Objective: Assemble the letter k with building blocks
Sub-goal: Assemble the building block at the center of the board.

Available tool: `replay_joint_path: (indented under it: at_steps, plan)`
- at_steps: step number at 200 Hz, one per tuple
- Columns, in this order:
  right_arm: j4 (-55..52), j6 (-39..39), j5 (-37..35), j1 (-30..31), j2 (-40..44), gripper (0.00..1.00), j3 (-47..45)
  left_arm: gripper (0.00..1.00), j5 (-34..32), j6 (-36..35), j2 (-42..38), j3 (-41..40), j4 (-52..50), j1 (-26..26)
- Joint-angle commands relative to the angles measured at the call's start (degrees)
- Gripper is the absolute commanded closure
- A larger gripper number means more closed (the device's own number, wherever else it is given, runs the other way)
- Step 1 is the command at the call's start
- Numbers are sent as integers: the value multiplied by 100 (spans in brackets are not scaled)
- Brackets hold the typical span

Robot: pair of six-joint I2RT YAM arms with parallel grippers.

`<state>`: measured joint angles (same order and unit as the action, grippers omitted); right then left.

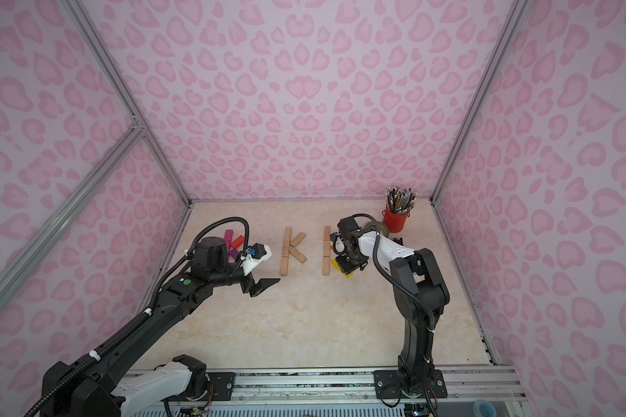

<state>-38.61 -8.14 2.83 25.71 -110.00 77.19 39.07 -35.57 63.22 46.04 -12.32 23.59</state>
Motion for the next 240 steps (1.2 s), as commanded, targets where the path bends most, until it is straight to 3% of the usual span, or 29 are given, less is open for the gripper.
replay_joint_path:
  at_steps: [1, 110, 240]
  plan:
    - [31, -36, 280, 23, -137, 53, 57, 11, 21, -22, 6, 18, 80, -4]
    - [120, 114, 166, 30, -504, 69, 268, 11, 22, -24, 23, 18, 76, -22]
    - [143, 208, 140, 21, -797, 72, 620, 11, 22, -37, 59, 11, 63, -41]
